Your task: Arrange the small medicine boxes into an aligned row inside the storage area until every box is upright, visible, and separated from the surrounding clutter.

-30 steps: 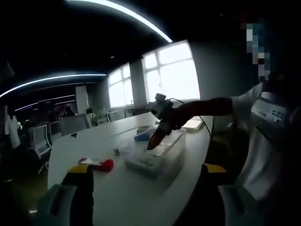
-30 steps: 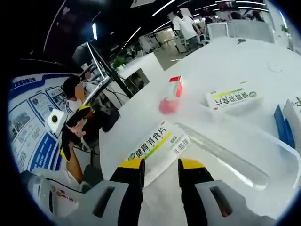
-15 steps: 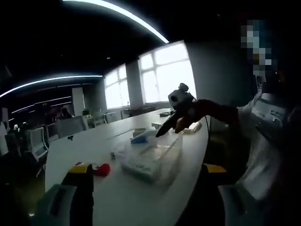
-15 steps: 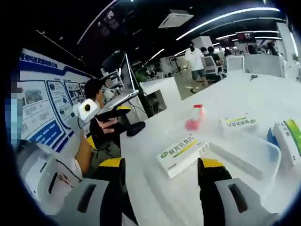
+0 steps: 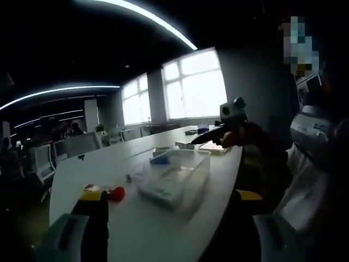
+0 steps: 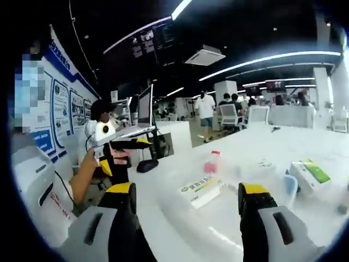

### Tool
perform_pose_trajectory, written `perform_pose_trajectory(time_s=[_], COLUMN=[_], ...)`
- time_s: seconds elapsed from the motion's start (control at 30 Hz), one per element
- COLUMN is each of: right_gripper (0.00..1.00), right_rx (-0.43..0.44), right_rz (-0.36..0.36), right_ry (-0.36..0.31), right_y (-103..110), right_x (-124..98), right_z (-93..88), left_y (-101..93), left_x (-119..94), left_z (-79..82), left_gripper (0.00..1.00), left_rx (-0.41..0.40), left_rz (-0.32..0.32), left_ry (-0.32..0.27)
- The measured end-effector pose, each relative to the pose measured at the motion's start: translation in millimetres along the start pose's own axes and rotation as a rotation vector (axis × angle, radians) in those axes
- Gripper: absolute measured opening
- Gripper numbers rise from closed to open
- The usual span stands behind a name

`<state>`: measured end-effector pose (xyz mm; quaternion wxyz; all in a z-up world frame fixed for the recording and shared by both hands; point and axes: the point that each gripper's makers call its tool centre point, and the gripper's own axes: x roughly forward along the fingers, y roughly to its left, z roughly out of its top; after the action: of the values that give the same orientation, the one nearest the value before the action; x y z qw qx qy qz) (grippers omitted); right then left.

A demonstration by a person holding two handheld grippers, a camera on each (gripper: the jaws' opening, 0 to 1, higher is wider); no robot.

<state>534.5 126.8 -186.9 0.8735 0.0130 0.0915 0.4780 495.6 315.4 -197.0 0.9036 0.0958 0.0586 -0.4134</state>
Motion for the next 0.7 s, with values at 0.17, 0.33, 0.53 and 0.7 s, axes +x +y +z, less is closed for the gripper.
perform_pose_trajectory(time_s=[0.17,0.33,0.53,0.7], right_gripper=[0.78,0.84,0.91,1.0], right_rx=[-0.074,-0.065,-0.117,-0.127], right_rz=[-0.089,-0.077,-0.08,-0.092], right_ry=[0.088,0.085,0.124,0.089], right_y=[-12,-9,-11,-14], right_x=[-17,-28,-39,-48], right_z=[-15.4,-18.9,-27.1,-28.9], left_y=[1.4,-1.8,-4.2,-8.7], left_x=[2,5,3,2], left_z=[-0.2,-11.5,-14.9,-19.9], left_gripper=[0.95,0.95,0.95,0.95], left_rx=[-0.015,-0.042,-0.054,-0.061], left_rz=[-0.003,0.011,0.041,0.054], left_ry=[-0.018,-0.012,-0.01,-0.003])
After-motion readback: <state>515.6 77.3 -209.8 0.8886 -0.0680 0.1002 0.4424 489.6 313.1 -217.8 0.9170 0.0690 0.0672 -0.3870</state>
